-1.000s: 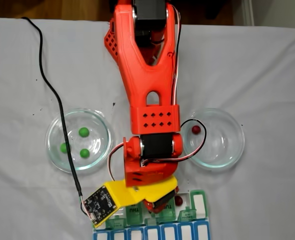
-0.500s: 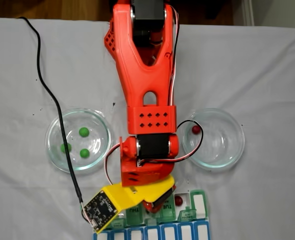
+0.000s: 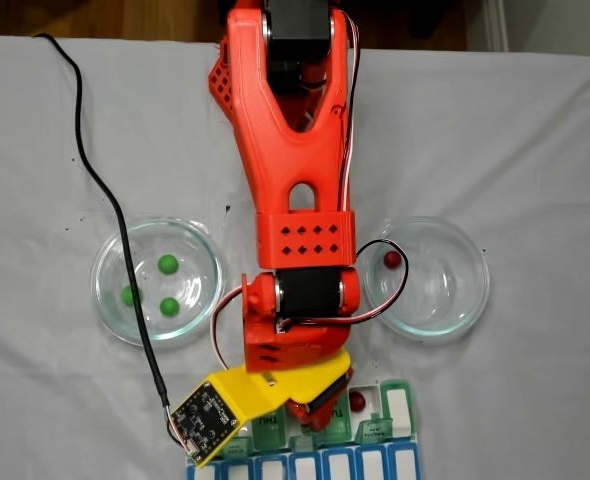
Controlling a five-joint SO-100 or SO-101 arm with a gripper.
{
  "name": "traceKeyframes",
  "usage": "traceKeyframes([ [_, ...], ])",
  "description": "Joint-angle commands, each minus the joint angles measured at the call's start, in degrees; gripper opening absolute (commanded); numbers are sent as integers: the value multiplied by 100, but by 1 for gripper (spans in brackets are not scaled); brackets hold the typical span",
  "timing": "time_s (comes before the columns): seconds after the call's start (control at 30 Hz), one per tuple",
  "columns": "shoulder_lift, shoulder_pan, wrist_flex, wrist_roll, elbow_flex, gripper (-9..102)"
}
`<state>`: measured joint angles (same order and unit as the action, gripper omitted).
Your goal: Sort medicines into box.
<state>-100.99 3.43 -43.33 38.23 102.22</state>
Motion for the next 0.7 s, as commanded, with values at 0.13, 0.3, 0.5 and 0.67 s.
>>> traceKeyframes([
  [0.13, -1160, 211, -439, -53, -229, 8],
  [0.3, -1828, 369, -923, -246, -220, 0],
  [0.5, -2505, 1116, -1600, -554, -237, 0],
  [0.67, -2426, 2268, -3630, -536, -800, 0],
])
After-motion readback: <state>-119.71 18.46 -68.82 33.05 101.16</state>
